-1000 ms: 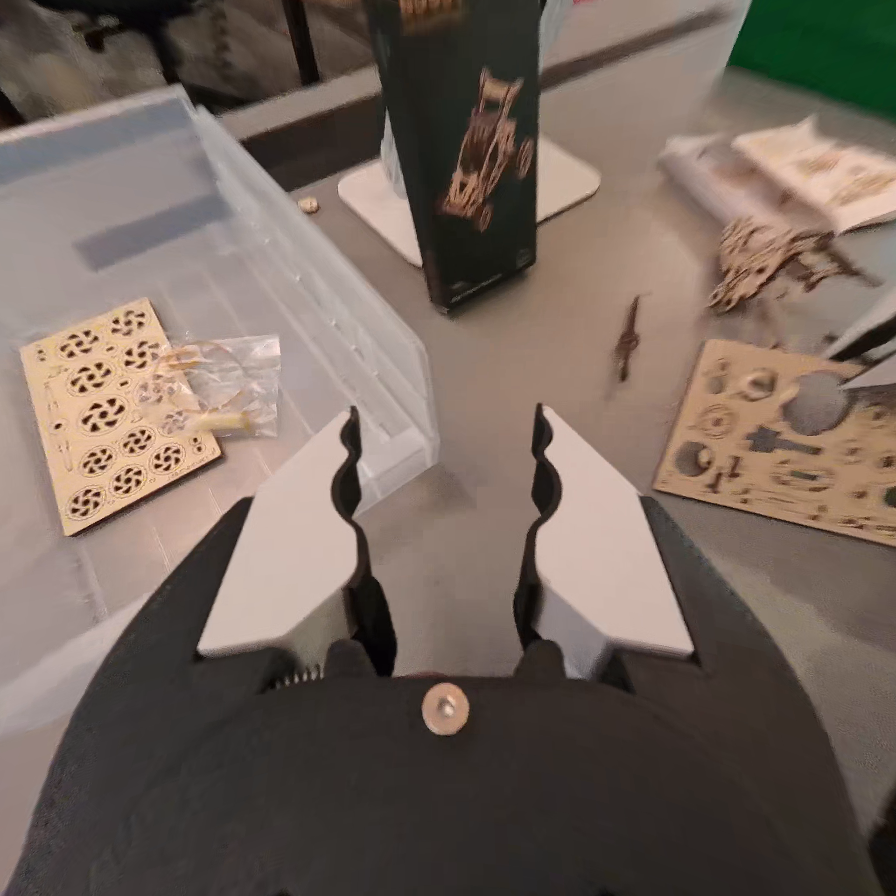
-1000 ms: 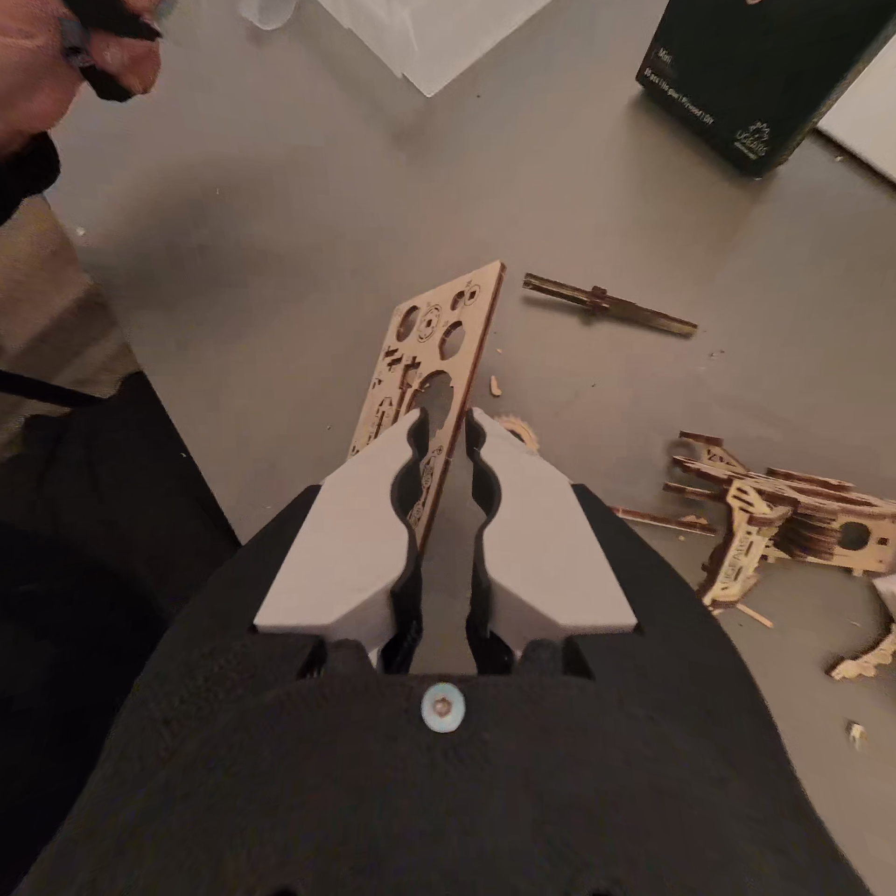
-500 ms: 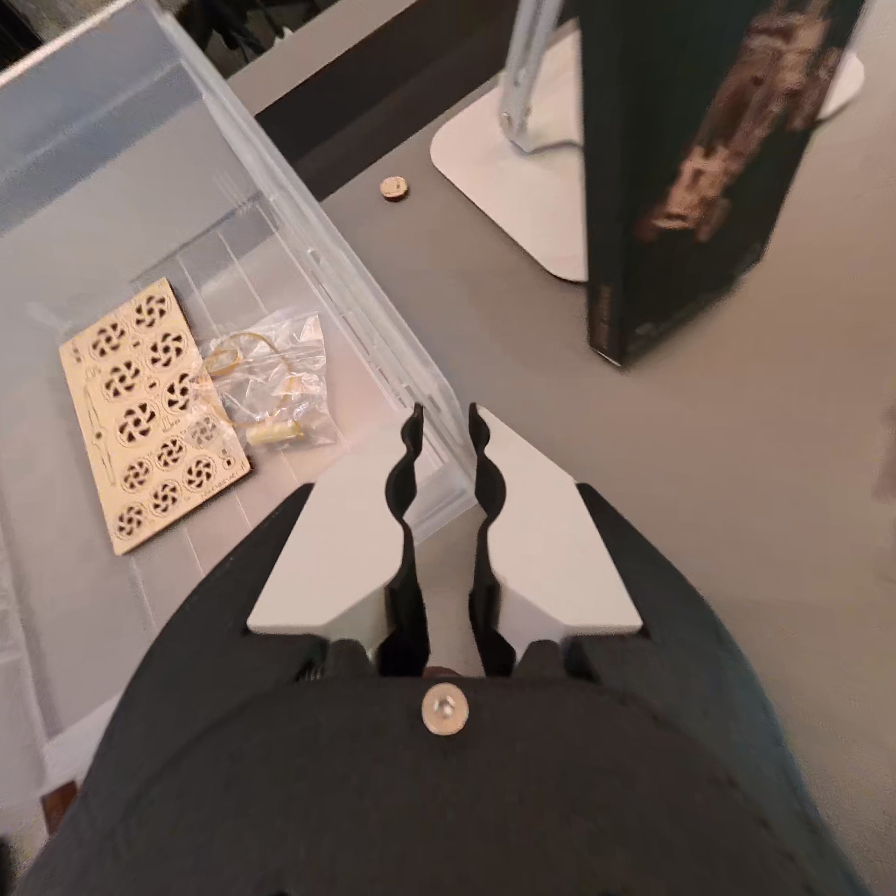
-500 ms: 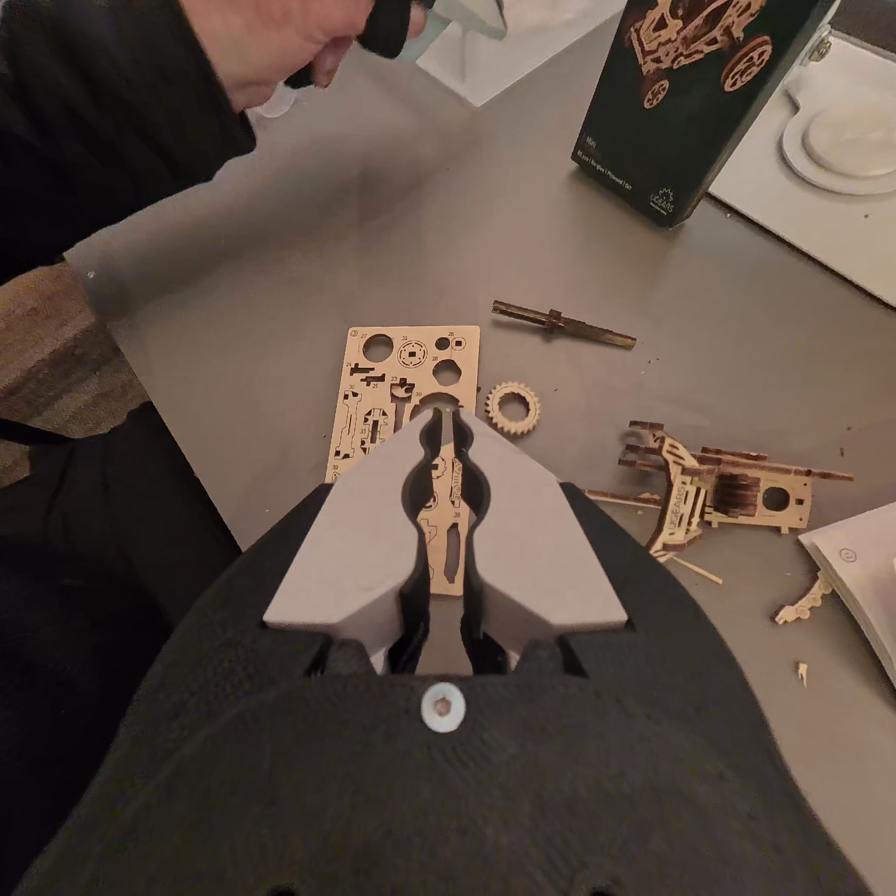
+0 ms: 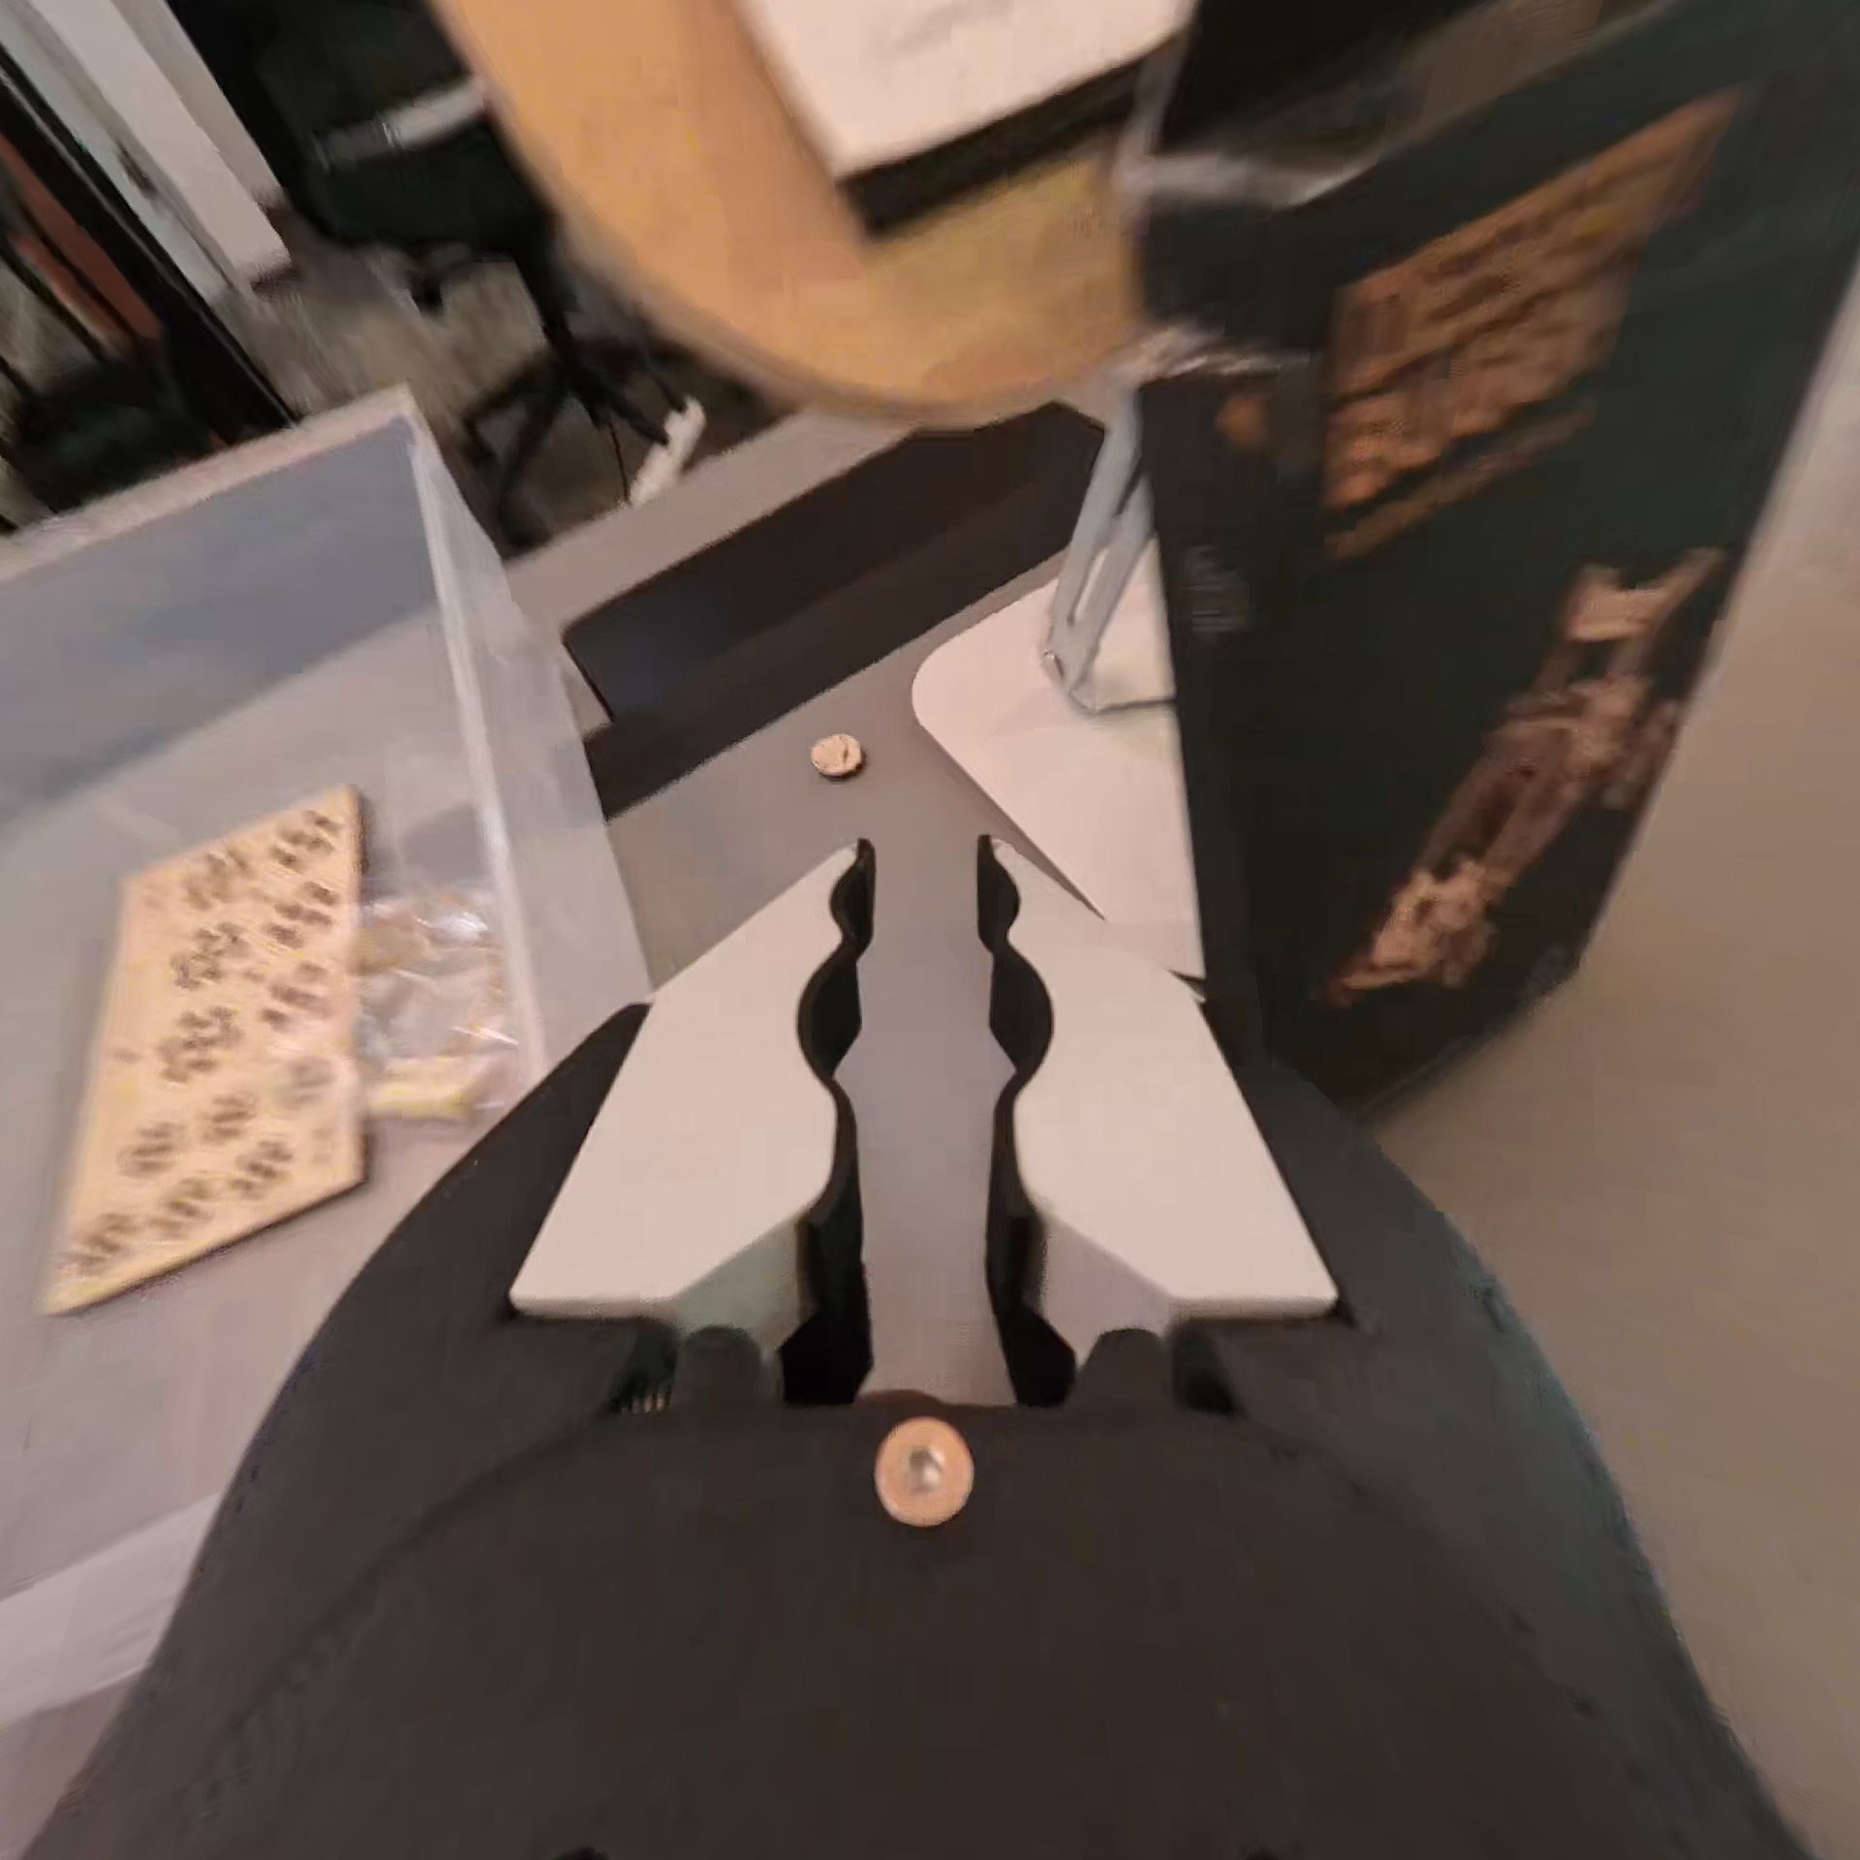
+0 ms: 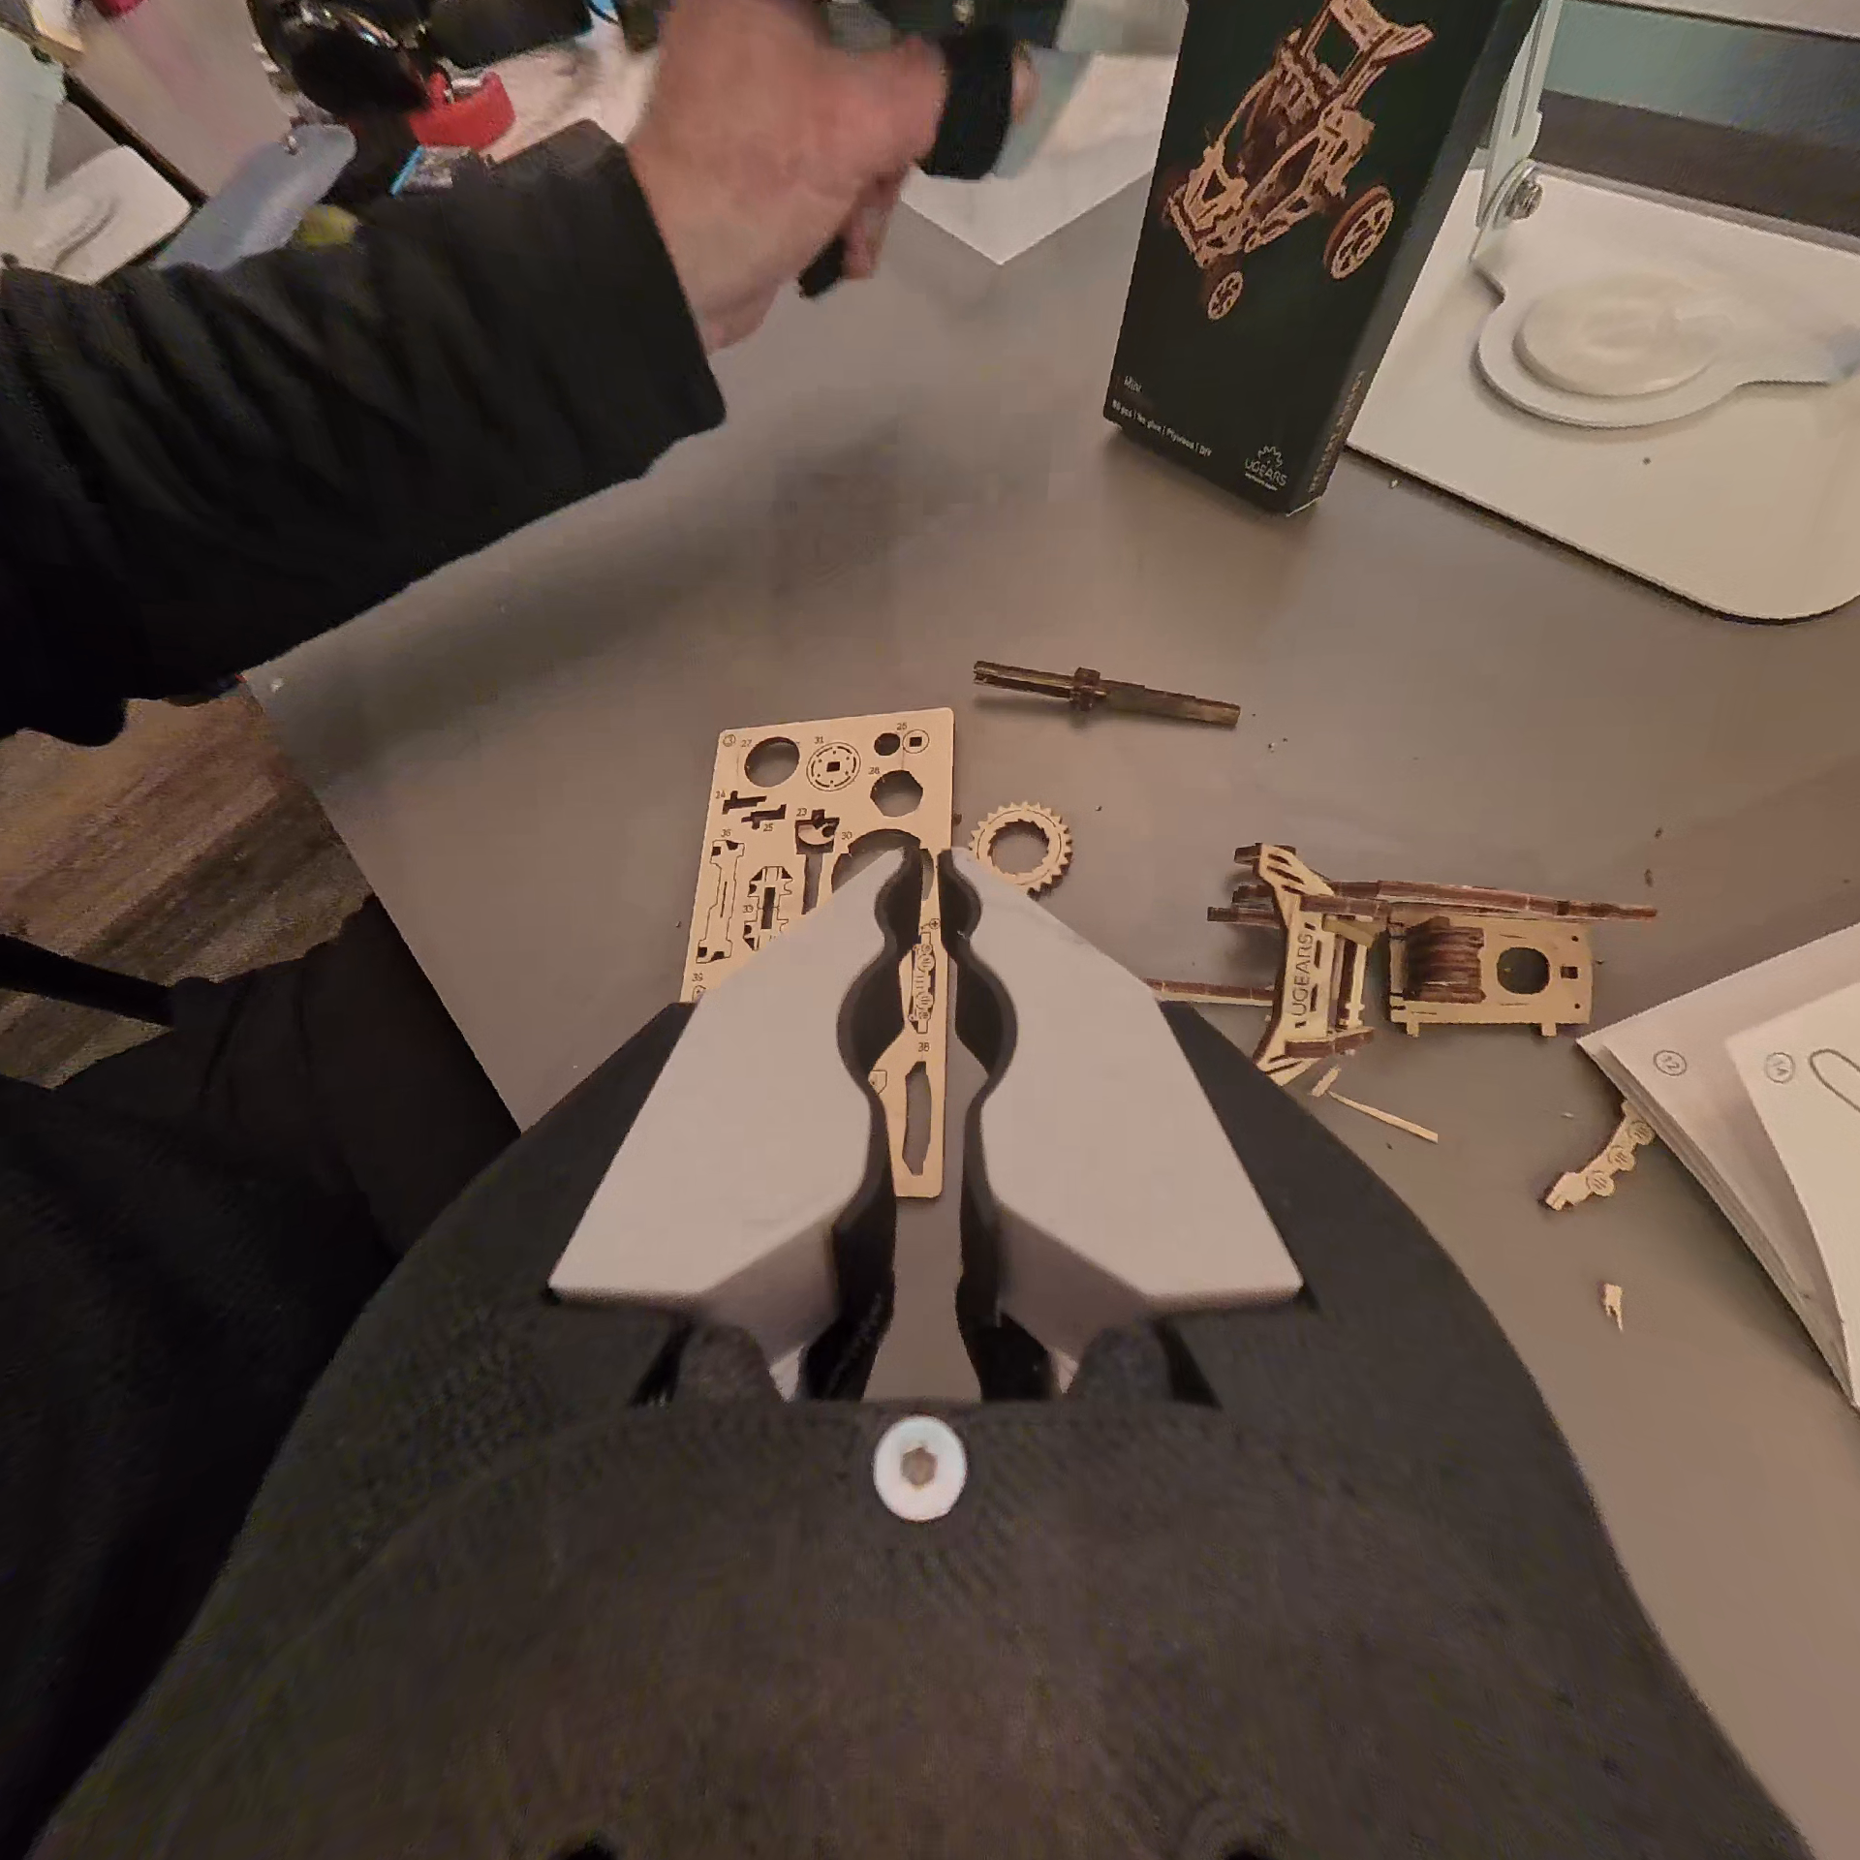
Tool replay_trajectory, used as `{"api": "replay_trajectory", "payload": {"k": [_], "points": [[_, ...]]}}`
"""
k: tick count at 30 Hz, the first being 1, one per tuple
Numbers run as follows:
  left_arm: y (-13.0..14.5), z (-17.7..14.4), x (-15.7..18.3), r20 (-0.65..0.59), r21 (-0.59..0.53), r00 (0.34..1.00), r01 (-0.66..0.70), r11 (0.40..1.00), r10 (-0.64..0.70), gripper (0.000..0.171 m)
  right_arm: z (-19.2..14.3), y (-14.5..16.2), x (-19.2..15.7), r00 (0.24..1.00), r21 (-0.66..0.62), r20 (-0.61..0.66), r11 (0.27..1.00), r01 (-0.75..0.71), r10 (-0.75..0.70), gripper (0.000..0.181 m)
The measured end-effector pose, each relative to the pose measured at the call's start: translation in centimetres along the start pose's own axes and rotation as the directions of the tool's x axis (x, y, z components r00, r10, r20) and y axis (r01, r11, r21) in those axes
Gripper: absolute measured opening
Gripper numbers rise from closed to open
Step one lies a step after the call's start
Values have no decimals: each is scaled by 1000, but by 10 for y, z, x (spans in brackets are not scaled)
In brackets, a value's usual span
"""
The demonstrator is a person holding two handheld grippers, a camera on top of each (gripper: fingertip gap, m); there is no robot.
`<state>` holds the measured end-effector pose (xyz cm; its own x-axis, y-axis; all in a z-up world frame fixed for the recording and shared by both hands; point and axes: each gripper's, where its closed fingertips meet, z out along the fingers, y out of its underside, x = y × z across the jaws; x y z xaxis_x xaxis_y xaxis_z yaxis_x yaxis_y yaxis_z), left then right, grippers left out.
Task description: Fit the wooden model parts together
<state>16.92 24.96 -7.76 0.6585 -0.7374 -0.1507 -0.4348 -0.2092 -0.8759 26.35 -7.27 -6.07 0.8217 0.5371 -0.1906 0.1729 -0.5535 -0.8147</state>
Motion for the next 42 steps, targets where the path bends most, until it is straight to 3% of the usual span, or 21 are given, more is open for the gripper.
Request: {"api": "replay_trajectory", "payload": {"k": [2,5,7,9,10,14,19,21,23,27,30,32,37,40,42], "points": [[10,25,4,-51,-47,997,63,997,-66,16,-3,-2,-2,1000,13,8,1000,-3,3,0],[14,55,0,-3,-72,1000,-7,997,7,16,-5,-1,-5,1000,19,23,1000,-7,7,0],[20,75,-7,34,-113,999,1,994,3,36,-6,-1,-5,1000,21,25,1000,-9,9,0],[21,91,-20,108,-138,992,-46,989,62,67,-7,-1,-5,1000,23,29,1000,-10,9,0],[19,97,-23,128,-145,989,-54,988,72,62,-7,-2,-5,999,25,32,1000,-11,11,0],[-5,110,-27,142,-49,988,-59,997,66,59,-8,-4,-6,999,34,43,999,-18,17,0],[5,106,-18,52,-80,997,-46,996,50,64,-10,-3,-6,998,38,53,999,-27,25,0],[11,104,-15,39,-107,995,-87,990,92,82,-11,-3,-5,998,42,57,999,-31,29,0],[12,105,-9,-9,-105,992,-125,987,125,79,-10,-2,-5,997,43,69,998,-39,36,0],[16,105,-18,12,-108,975,-218,970,221,84,-9,1,-7,995,36,86,998,-48,45,0],[24,98,-10,-39,-79,927,-376,923,374,68,-11,2,-8,995,35,87,998,-46,43,0],[20,96,-15,4,-38,897,-442,896,442,80,-11,2,-7,995,37,88,998,-49,46,0],[22,104,-28,-23,-83,939,-343,936,342,95,-9,5,-10,992,28,111,997,-66,63,0],[21,105,-29,-54,-75,955,-296,952,292,53,-10,3,-11,992,32,110,997,-63,59,0],[22,105,-35,-32,-100,974,-224,969,222,52,-10,3,-10,992,32,108,998,-63,59,0]]}}
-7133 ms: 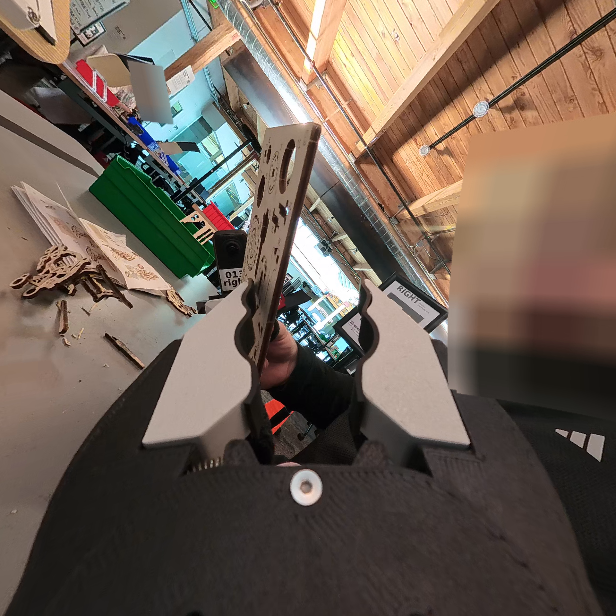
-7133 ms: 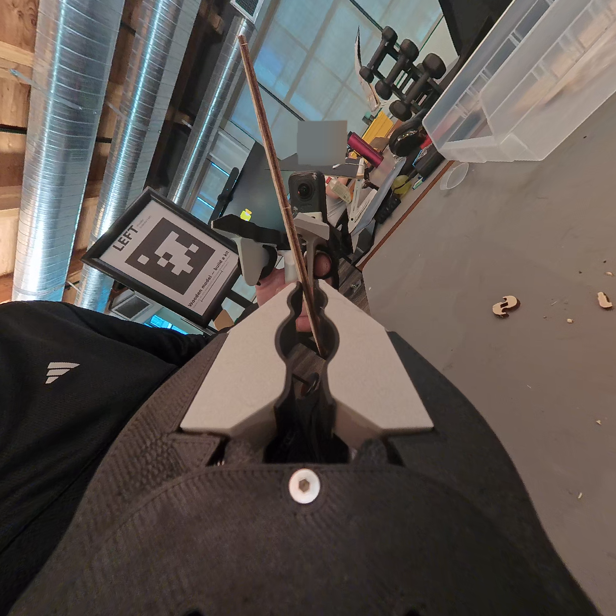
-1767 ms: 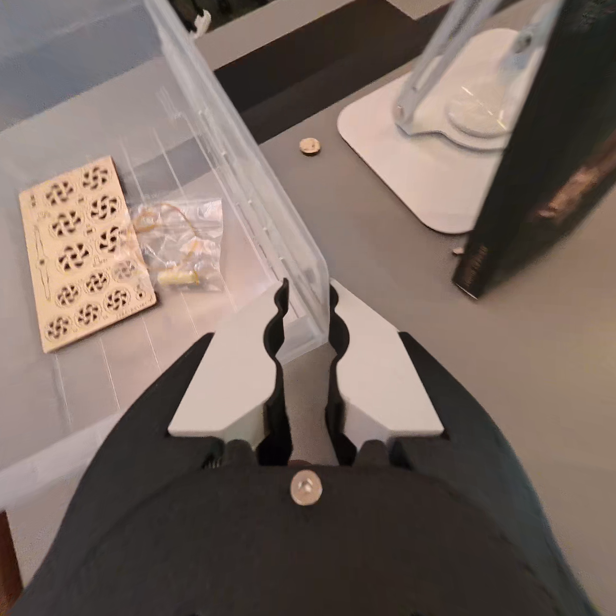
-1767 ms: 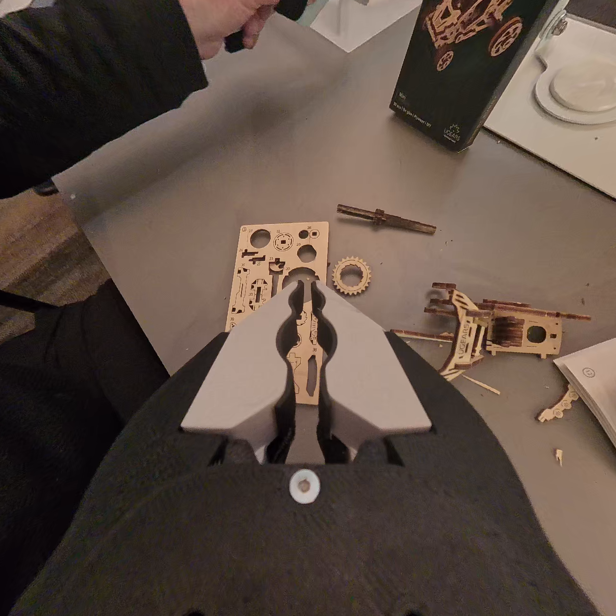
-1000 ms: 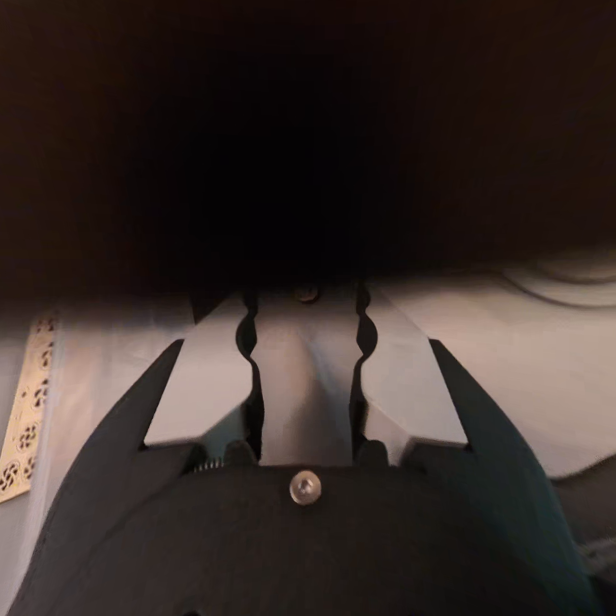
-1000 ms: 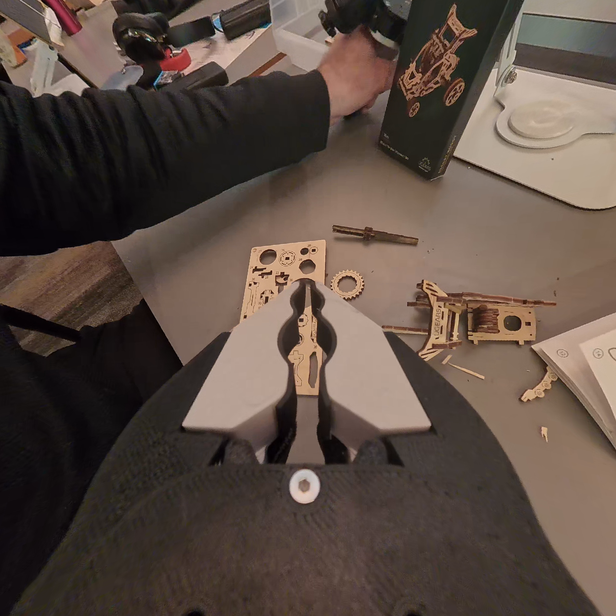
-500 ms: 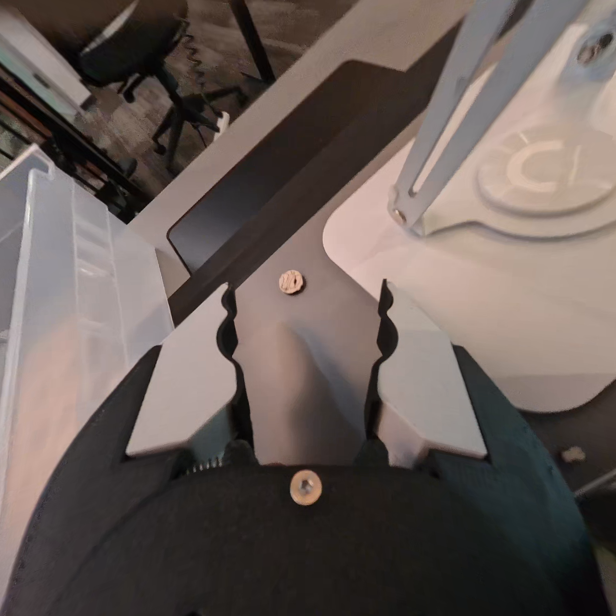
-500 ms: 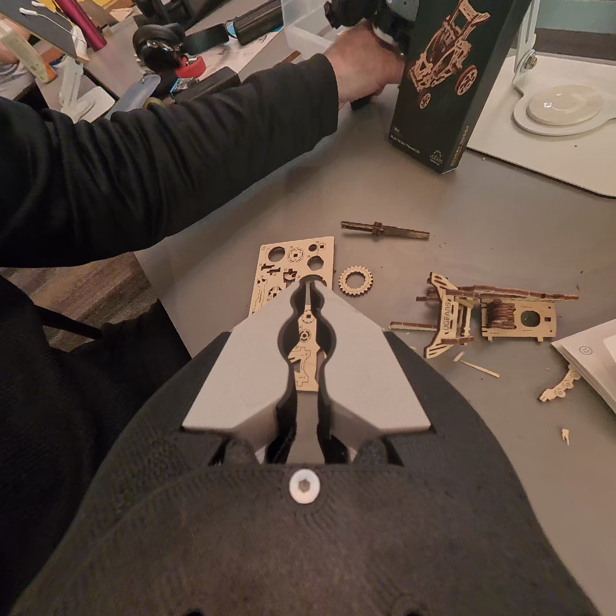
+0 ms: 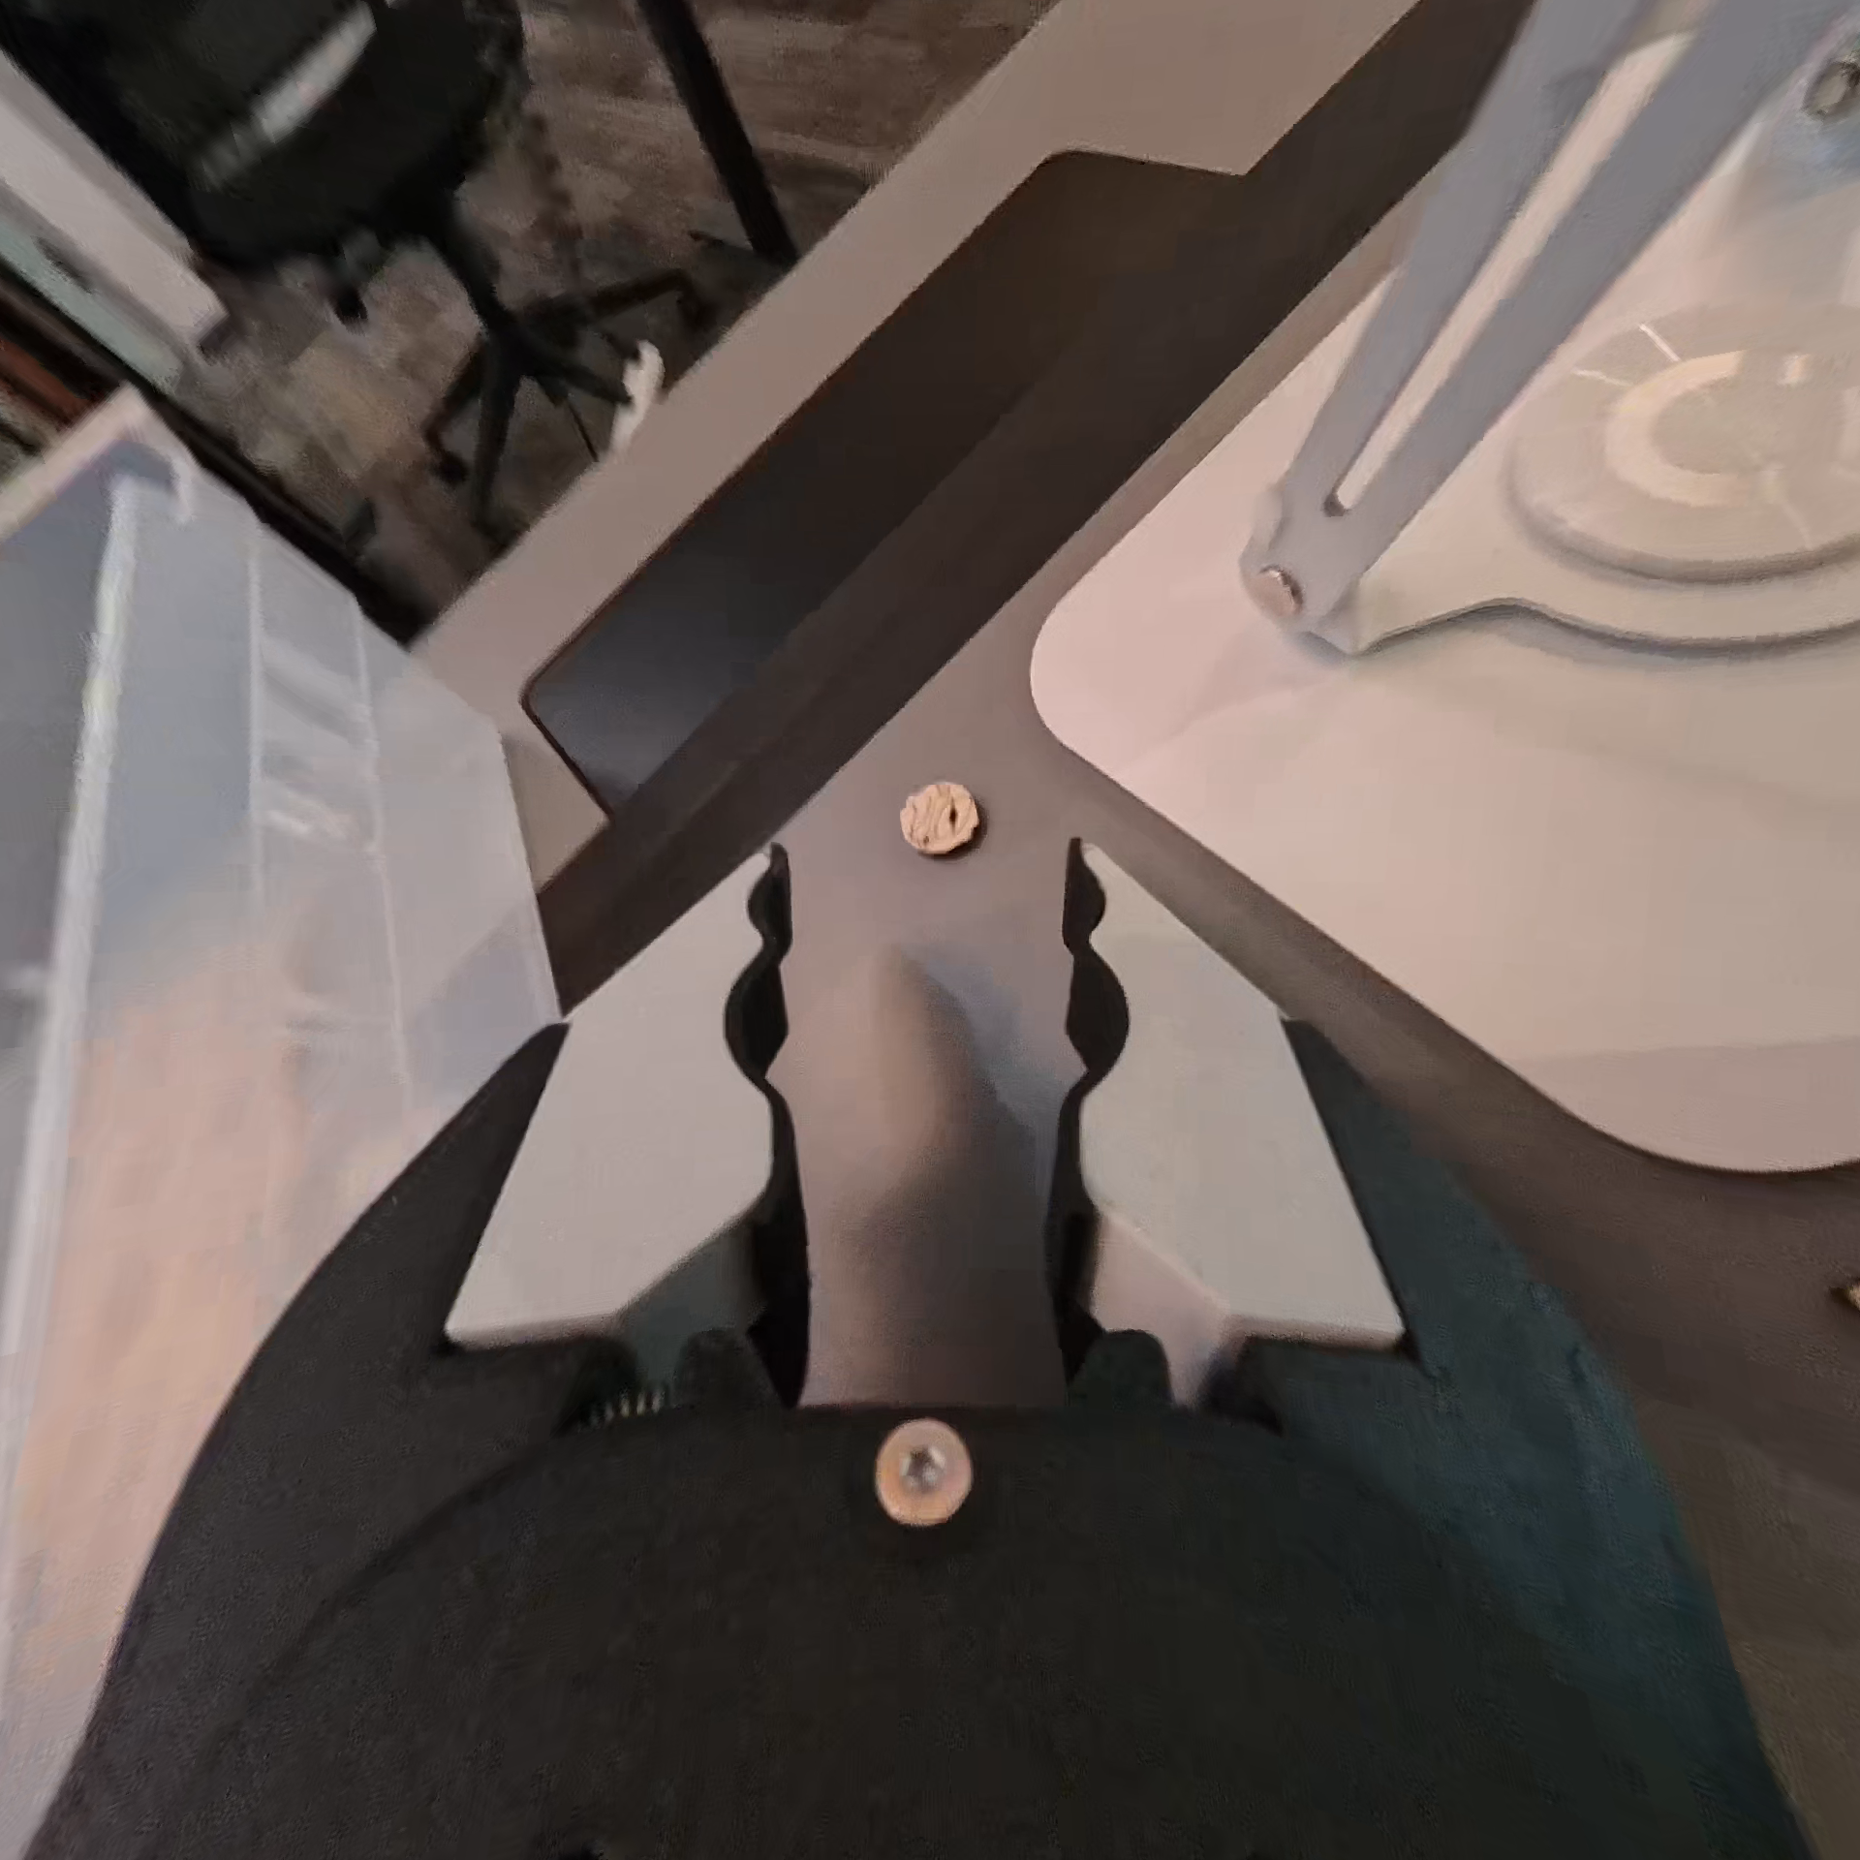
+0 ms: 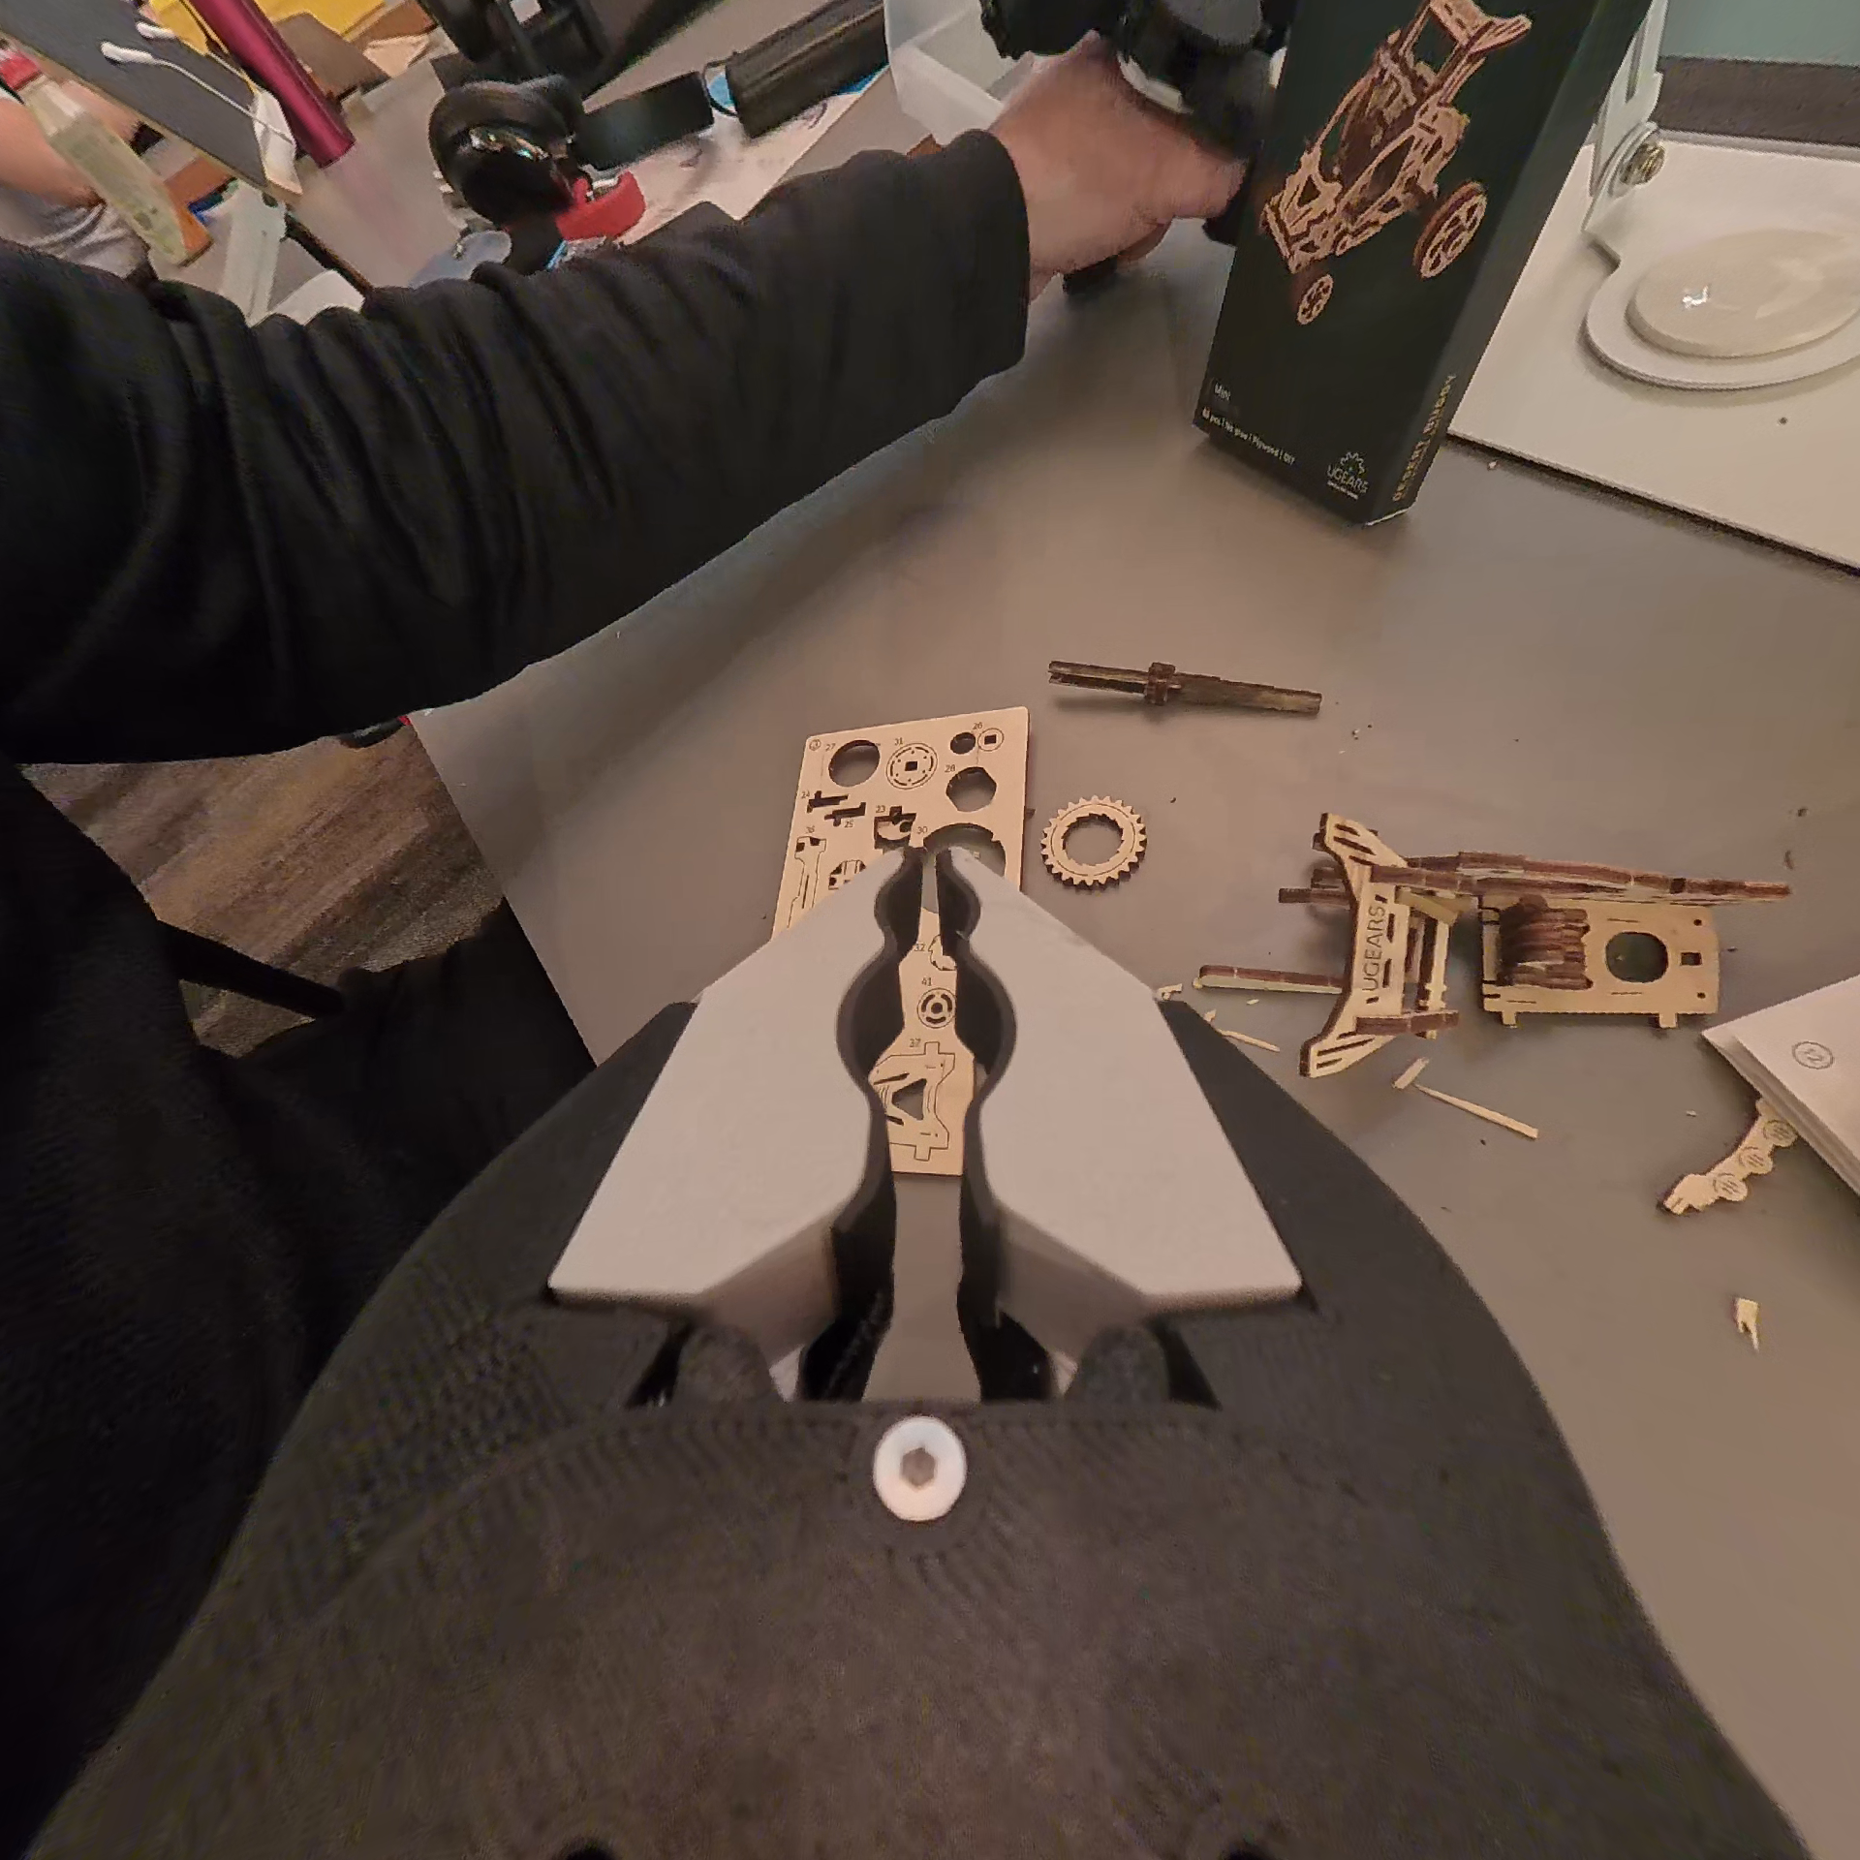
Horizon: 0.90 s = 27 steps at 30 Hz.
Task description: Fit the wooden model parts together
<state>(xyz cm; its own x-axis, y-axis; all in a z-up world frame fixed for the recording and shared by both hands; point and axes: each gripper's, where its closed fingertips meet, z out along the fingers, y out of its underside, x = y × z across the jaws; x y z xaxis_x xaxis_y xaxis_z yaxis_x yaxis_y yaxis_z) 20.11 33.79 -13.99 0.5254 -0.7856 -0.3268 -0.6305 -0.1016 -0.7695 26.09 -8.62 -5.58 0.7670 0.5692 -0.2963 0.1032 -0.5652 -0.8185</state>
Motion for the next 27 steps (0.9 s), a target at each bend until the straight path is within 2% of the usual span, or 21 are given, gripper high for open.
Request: {"api": "replay_trajectory", "payload": {"k": [3,5,7,13,15,18,19,24,27], "points": [[24,-7,18,-158,-162,960,207,965,-233,48,0,1,1,1000,-2,2,1000,-8,8,0],[25,-9,14,-161,-177,900,378,909,-406,50,1,1,0,1000,5,7,1000,-11,11,0],[20,-7,13,-186,-172,867,435,884,-463,54,3,3,-1,1000,-1,19,1000,-19,19,0],[13,18,-1,-110,-170,927,339,925,-359,53,6,5,-3,999,-8,29,1000,-21,21,0],[8,26,3,-118,-180,943,288,940,-312,55,5,4,-2,1000,-5,23,1000,-21,22,0],[3,33,4,-126,-176,943,284,943,-307,34,3,3,1,999,1,19,1000,-30,30,0],[2,34,3,-125,-175,944,284,943,-307,16,3,3,2,999,1,18,1000,-31,31,0],[4,30,7,-127,-176,953,252,952,-275,15,1,3,4,999,3,18,999,-34,34,0],[10,18,12,-135,-182,940,286,941,-312,14,0,1,4,999,8,21,999,-32,32,0]]}}
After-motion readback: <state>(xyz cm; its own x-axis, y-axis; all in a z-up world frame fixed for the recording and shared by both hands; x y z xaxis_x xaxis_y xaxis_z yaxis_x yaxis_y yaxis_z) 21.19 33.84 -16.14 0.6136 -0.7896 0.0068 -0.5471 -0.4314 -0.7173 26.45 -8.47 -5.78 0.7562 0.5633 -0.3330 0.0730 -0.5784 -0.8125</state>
